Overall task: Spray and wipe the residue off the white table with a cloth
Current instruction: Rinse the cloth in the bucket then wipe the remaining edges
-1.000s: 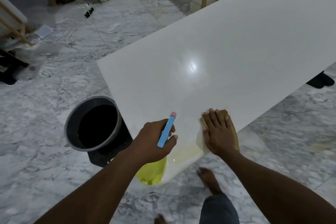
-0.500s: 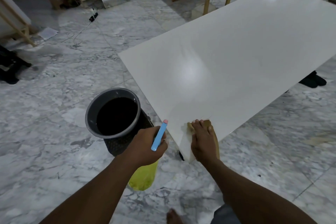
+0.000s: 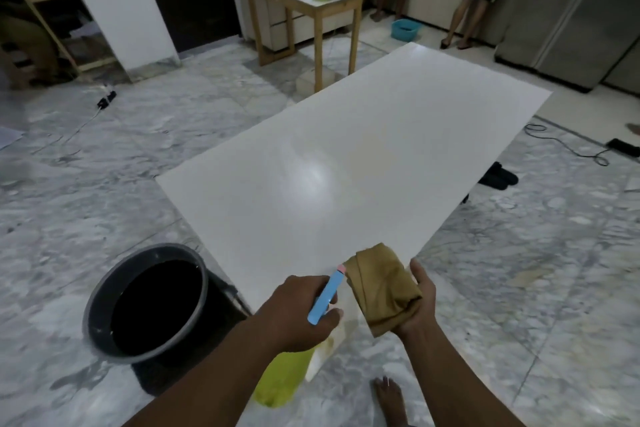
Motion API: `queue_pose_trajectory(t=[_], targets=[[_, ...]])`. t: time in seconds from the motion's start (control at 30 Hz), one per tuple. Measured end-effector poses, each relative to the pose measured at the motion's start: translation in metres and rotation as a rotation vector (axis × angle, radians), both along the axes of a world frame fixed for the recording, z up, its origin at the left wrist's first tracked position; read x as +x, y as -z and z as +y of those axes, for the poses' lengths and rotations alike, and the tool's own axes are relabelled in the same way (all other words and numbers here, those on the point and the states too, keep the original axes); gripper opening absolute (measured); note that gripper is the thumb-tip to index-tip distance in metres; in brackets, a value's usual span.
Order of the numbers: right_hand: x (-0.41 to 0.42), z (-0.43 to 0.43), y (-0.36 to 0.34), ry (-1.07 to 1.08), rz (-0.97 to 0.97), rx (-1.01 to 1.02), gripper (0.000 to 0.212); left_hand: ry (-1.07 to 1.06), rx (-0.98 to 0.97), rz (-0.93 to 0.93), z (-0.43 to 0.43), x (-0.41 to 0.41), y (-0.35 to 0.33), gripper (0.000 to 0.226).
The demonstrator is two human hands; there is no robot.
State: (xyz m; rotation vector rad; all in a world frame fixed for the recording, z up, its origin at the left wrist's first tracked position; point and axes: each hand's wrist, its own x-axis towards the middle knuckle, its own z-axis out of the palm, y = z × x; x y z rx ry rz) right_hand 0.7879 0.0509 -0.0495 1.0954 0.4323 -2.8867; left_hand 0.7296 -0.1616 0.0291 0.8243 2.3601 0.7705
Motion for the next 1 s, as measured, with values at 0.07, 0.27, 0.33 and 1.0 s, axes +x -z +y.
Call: queue_pose_trajectory(t=[0.07,0.27,0.33,1.0], targets=[[-0.008,0.025,-0.01,-0.005,0.045,0.017,0.071,0.093,-0.052,0.003,0.033,-0.006,-0.002,0.019],[-0.055,0.124,-0.023,-0.139,0.036,0.148,0.061,0.159,-0.239,0.051,0.133,-0.041,0.003,0.036],[-0.079,0.172,-0.024,-0.142,0.006,0.223,0.053,0.13,-0.252,0.034,0.168,-0.069,0.007,0.034],[-0.346,0.559,0.116,-0.962,-0.305,2.195,0.064,-0.163,-0.029,-0.144,0.33,-0.212,0.064,0.013]])
